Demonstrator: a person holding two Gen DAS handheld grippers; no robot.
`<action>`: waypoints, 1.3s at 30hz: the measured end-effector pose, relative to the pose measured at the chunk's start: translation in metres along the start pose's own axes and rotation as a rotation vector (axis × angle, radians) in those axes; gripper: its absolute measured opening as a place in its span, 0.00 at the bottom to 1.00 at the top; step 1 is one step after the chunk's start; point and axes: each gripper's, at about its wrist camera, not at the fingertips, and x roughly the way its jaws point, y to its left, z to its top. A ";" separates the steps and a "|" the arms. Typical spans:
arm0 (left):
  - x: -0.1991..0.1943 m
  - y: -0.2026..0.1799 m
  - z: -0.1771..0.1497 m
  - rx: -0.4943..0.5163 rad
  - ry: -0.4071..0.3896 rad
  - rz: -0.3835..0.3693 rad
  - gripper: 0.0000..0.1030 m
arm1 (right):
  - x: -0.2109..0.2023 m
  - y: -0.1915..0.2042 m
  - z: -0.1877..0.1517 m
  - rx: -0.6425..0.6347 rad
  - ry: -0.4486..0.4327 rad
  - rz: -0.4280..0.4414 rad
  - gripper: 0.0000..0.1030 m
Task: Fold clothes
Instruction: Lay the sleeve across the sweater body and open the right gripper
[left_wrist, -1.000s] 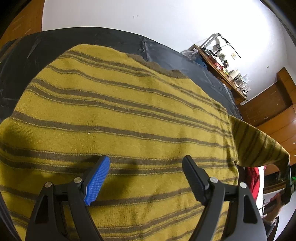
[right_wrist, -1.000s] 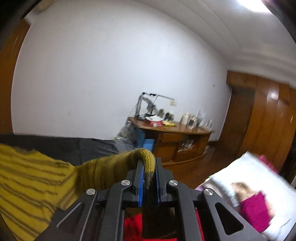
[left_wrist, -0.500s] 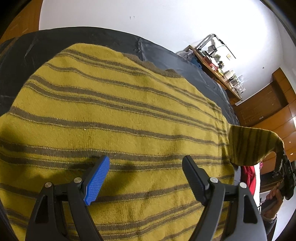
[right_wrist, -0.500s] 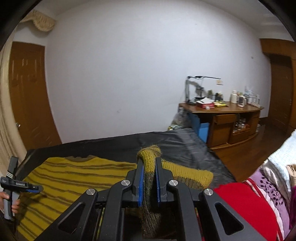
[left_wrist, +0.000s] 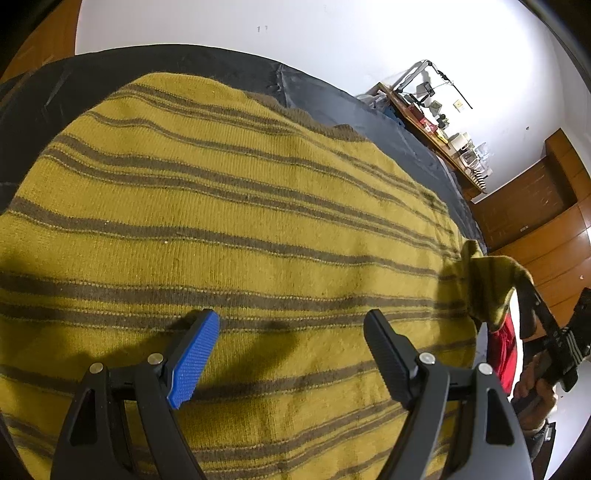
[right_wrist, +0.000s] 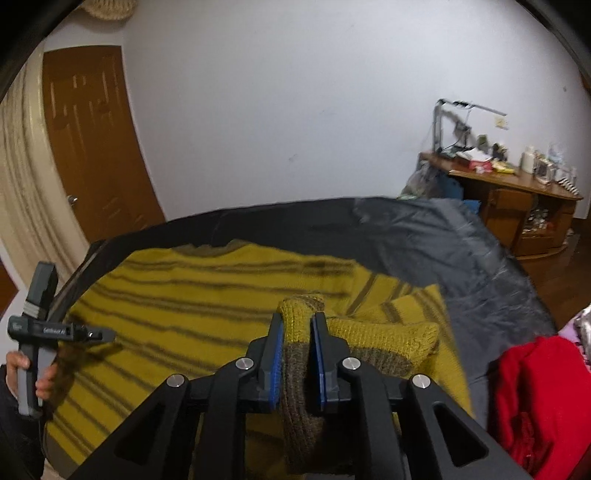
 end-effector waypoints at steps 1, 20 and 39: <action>0.000 -0.001 0.000 0.002 0.002 0.005 0.81 | 0.000 -0.002 -0.002 0.012 -0.004 0.022 0.22; 0.040 -0.119 -0.033 0.221 0.154 -0.047 0.81 | -0.026 -0.070 -0.039 0.228 -0.177 -0.039 0.71; 0.080 -0.202 -0.060 0.347 0.136 -0.025 0.81 | -0.026 -0.079 -0.062 0.161 -0.263 -0.221 0.71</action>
